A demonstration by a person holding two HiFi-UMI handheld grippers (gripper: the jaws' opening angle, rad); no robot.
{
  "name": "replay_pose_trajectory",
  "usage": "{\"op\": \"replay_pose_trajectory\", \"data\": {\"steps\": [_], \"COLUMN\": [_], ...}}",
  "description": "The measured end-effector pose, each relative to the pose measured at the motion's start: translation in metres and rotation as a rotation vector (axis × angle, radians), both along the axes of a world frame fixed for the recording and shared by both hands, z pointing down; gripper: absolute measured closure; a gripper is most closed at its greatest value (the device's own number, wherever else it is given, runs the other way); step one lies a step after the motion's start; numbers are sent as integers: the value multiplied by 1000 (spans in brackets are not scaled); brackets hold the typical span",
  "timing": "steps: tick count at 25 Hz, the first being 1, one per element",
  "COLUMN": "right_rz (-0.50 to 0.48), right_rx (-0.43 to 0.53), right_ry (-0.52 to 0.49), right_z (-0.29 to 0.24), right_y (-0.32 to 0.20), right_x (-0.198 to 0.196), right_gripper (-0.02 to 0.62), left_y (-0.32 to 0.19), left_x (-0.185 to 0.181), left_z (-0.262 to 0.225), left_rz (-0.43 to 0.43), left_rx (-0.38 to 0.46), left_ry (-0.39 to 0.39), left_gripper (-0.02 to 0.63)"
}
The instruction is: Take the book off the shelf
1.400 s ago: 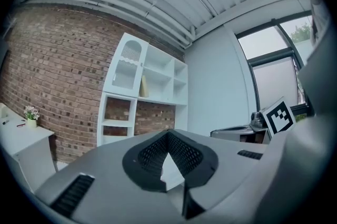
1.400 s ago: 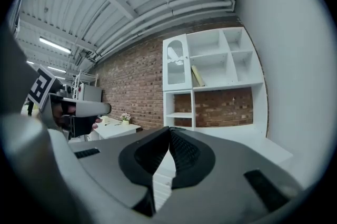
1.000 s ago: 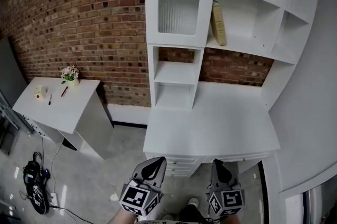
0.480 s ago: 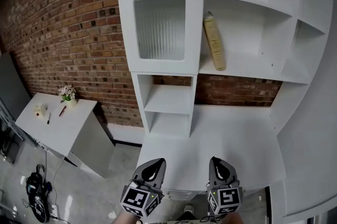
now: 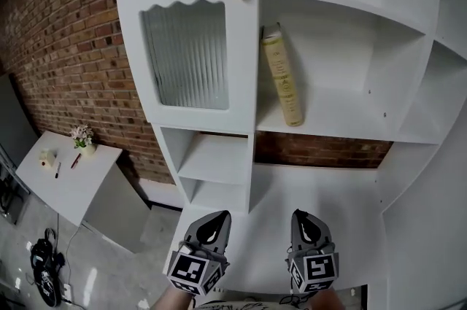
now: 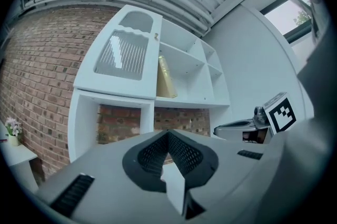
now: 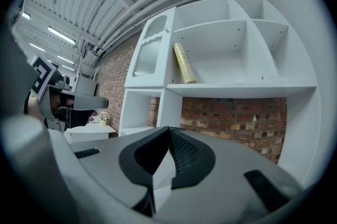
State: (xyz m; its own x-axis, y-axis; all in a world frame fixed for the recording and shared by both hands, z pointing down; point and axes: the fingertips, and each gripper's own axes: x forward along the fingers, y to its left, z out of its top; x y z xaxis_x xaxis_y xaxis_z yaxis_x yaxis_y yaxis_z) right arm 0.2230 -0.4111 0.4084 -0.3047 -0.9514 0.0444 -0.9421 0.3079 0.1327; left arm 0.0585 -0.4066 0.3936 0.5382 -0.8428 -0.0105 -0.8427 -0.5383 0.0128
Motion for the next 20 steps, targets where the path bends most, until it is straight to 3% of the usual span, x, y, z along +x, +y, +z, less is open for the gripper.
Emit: {"op": "replay_pose_trajectory", "data": {"steps": [6, 13, 14, 16, 18, 20], "right_rz": [34, 115, 115, 118, 152, 194], "right_rx": [22, 66, 73, 89, 108, 112], "right_ry": [12, 38, 45, 67, 91, 83], "right_z": [-28, -73, -81, -98, -116, -131], "right_y": [-35, -68, -74, -89, -103, -114], "right_x": [-4, -17, -20, -27, -28, -27], "right_gripper": [588, 588, 559, 411, 353, 336], "left_y": [-38, -61, -63, -70, -75, -79], "left_x": [-1, -12, -15, -21, -28, -33], "left_z": [-14, -28, -29, -31, -33, -34], "left_rz": [14, 71, 75, 82, 83, 81], "left_rx": [61, 84, 85, 91, 94, 96], "left_ry": [45, 29, 25, 16, 9, 7], "left_gripper": [592, 592, 592, 592, 592, 592]}}
